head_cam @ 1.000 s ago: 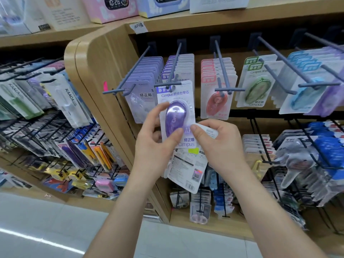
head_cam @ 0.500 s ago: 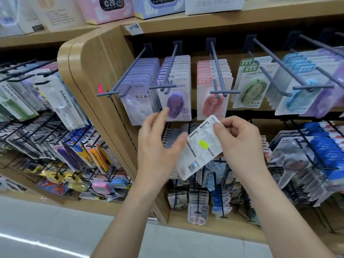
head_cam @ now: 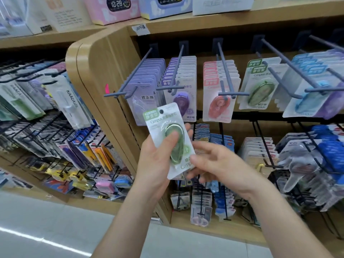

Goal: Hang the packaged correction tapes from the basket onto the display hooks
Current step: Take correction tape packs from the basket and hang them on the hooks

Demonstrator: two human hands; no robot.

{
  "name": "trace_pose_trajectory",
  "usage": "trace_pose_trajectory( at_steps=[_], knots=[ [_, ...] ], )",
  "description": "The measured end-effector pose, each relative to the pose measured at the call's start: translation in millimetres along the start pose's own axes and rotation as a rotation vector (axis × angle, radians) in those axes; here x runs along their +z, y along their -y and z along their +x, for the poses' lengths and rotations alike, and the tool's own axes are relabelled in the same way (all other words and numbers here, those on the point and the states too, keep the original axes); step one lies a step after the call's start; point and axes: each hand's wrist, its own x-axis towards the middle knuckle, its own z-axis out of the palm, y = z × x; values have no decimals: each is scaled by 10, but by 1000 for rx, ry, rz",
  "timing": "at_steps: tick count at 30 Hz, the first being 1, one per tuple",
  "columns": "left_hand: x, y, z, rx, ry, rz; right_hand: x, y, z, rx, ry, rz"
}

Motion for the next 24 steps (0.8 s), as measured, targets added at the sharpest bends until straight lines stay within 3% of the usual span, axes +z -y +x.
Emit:
trace_pose_trajectory(
  at_steps=[3,9,20,24],
  knots=[
    [3,0,25,86,-84,97,32,-68,47,-90,-89,-36],
    [6,-211,187,303,-173,66,22,-114,90,-163,-256,-66],
    [137,-237,502,397,-248,69,132,-83,139,-221,-387,-42],
    [154,-291,540,327,-246,40,154,-72,152,-231,-398,-15]
  ],
)
